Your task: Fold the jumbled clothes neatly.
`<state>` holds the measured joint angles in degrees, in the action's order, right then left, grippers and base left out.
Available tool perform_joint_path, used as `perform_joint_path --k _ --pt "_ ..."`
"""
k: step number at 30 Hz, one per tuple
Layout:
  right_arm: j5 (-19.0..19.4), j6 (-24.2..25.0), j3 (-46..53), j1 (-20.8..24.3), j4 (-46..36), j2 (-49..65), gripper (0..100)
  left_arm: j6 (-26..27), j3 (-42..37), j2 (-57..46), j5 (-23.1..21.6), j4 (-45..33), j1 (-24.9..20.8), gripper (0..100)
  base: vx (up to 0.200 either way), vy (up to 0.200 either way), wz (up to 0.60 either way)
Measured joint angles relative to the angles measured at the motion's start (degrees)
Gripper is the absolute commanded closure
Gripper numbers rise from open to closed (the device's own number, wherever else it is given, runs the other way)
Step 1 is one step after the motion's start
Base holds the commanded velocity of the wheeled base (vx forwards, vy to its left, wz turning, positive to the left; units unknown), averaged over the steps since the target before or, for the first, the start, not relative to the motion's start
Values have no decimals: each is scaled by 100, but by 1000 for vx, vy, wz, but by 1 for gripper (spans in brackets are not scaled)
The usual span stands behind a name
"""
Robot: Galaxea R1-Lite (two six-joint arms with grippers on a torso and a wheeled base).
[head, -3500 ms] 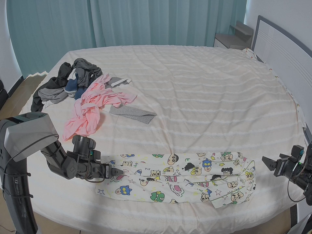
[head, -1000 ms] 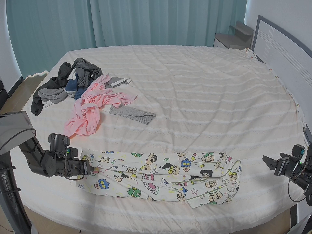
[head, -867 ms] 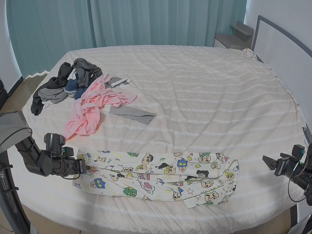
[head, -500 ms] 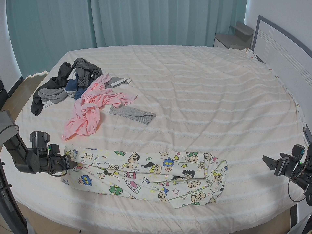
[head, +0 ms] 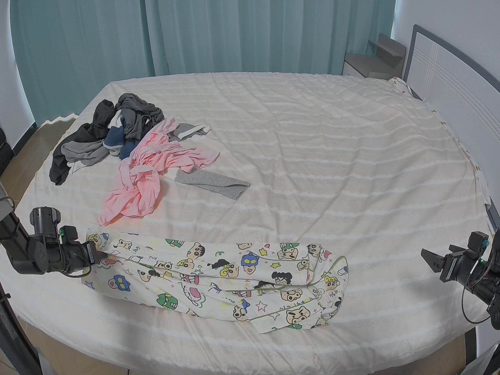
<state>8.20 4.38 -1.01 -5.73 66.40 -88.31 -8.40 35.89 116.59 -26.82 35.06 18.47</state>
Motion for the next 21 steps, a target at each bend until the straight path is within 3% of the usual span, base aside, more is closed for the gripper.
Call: perform_joint_path --k 5,12,21 --pt "2 5 0 -7 0 0 0 -165 -50 -312 0 -44 -329 100 0 0 0" --pt "5 9 0 -7 5 0 0 -506 2 -846 96 -362 -1232 100 0 0 0" --pt "5 9 0 -13 11 0 0 -851 473 -1284 742 -877 -2584 100 0 0 0"
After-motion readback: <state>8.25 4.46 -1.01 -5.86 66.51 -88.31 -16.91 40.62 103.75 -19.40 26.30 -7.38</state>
